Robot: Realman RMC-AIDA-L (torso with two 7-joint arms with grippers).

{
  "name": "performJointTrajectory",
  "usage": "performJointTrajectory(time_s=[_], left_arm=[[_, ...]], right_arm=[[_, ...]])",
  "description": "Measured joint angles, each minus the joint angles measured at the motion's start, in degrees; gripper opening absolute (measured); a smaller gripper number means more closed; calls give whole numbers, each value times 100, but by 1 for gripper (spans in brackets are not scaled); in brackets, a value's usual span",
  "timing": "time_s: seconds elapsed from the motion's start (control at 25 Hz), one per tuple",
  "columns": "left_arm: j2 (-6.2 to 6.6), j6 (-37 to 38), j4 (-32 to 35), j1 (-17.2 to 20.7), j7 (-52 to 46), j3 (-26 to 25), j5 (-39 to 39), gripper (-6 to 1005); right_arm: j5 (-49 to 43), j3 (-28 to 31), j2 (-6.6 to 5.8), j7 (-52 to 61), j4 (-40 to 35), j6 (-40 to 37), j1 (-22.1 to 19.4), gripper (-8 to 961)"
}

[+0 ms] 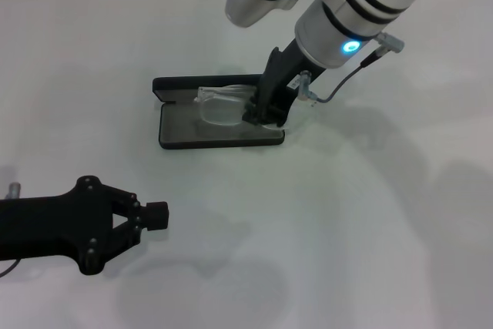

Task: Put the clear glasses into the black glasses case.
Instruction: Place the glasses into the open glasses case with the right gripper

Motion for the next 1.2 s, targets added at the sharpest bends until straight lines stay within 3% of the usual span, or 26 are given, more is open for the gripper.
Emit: performJointTrajectory(time_s=[0.76,1.2], left_arm=[[18,-1,13,-114,0,-71,-44,40],[-35,8,13,-105,-33,-71,-33,40]], right_arm=[[330,-598,0,-12,-32,816,-164,157],[683,-778,0,-47,72,1046,-163,165]])
